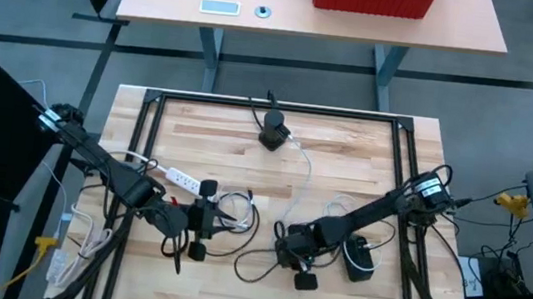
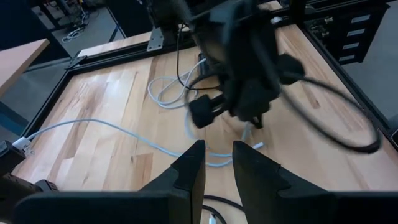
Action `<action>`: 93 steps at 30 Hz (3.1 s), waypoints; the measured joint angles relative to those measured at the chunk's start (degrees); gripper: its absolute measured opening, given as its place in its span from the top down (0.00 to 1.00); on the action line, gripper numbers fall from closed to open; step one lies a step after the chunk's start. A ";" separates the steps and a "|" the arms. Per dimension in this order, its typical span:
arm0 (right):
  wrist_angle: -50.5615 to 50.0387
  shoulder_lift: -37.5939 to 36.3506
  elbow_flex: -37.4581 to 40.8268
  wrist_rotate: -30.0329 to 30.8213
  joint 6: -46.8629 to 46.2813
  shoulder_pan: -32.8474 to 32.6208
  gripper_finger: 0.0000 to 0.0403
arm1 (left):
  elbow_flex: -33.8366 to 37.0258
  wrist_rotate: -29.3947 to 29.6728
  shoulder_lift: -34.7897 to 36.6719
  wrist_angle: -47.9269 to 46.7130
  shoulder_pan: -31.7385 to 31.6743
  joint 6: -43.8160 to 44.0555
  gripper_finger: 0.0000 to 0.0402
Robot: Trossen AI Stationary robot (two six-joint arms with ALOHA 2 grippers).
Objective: Insert USB
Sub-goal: Adjust the light blue charger cable, then return to Home Position
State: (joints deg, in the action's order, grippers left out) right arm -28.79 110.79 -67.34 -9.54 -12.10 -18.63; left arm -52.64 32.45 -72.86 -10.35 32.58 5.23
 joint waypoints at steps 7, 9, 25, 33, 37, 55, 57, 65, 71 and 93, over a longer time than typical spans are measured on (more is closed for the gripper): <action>-0.51 -0.03 0.16 -0.02 9.20 8.59 1.00 | 0.00 -0.02 0.00 0.02 0.00 0.00 0.83; 0.13 0.01 0.22 -0.48 11.65 11.31 1.00 | 0.00 0.00 0.00 0.02 0.00 0.00 0.83; -1.98 -5.02 -0.75 22.47 17.38 33.13 1.00 | 0.00 -0.02 0.00 -0.87 0.00 -0.22 0.83; -4.51 -17.57 -0.98 22.00 14.19 33.11 1.00 | 0.00 0.00 0.00 -1.07 0.00 -0.20 0.83; -3.62 -20.39 0.85 14.88 11.31 29.80 1.00 | 0.00 0.00 0.00 -1.05 0.00 -0.47 0.83; 4.16 -4.33 5.96 16.93 13.09 22.18 1.00 | 0.07 0.32 0.00 -1.11 -0.07 -0.44 0.83; 3.76 -4.85 5.33 24.15 15.52 22.88 1.00 | 0.20 0.74 0.00 -0.99 -0.20 -0.56 0.83; 4.47 -15.80 2.29 33.33 22.20 24.37 1.00 | 1.03 9.35 0.00 -4.39 -0.63 -1.62 0.83; 0.92 -31.44 4.77 26.00 21.43 20.24 1.00 | 1.09 7.83 1.11 -3.88 -1.37 -2.63 0.83; 21.54 -95.32 44.62 18.12 11.63 12.37 1.00 | 19.98 -22.47 14.02 32.67 -29.57 -17.13 0.83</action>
State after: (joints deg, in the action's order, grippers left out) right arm -7.25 15.47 -22.72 8.58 -0.47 -6.26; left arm -32.66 9.98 -58.84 22.32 3.00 -11.90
